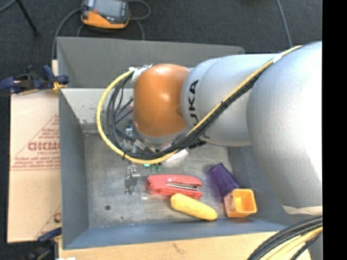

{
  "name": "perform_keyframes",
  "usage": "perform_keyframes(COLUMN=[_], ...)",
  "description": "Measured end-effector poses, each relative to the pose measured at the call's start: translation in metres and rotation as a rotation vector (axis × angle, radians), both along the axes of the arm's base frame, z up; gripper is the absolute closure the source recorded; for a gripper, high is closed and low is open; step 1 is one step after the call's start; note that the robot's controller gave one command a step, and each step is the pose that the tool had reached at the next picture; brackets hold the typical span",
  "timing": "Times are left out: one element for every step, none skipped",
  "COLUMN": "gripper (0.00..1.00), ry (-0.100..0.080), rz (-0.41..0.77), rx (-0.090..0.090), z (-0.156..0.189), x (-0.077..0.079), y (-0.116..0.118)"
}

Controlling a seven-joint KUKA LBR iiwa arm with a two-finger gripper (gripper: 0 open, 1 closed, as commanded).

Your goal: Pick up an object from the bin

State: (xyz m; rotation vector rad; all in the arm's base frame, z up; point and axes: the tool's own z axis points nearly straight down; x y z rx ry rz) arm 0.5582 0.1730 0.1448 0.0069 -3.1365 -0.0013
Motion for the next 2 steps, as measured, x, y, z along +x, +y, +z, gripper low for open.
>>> perform_keyframes(gripper=[0.0,0.0], ry=[-0.007,-0.011], rz=[-0.004,0.081], rx=[0.001,0.002], z=[0.004,-0.003], x=[0.002,-0.007], y=[-0.001,-0.021])
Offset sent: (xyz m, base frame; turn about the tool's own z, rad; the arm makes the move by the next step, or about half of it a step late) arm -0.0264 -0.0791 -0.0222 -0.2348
